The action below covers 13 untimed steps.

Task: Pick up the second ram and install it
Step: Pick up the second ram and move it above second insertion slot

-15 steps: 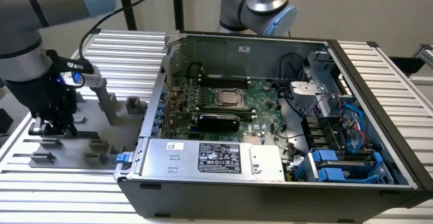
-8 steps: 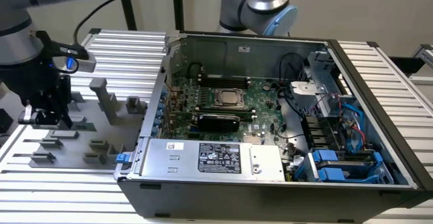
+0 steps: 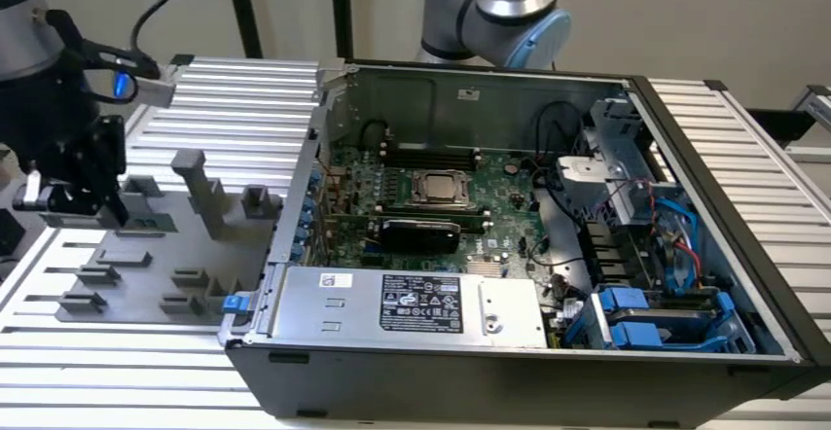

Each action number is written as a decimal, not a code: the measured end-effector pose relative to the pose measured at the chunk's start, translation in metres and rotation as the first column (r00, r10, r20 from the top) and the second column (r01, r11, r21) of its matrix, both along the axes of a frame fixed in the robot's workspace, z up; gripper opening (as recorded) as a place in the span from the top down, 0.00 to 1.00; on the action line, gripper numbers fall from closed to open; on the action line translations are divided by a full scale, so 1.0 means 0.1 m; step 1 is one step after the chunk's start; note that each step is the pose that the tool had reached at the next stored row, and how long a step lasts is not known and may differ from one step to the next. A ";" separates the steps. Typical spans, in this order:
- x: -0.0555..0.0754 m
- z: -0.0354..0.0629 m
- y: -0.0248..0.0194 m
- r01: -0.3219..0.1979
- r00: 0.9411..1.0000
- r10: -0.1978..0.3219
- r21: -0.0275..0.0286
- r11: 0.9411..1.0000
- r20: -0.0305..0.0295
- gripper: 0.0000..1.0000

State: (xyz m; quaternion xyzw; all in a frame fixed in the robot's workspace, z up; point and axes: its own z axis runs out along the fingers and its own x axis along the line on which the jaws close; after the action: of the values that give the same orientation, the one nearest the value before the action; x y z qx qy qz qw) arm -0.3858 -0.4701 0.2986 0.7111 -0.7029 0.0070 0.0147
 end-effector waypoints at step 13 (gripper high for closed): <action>0.43 0.592 0.000 0.000 1.000 0.000 0.002 1.000 -0.001 1.00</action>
State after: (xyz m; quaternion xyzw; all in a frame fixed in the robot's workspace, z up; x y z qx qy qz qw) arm -0.3427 -0.4700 0.3579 0.7111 -0.7029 0.0058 0.0141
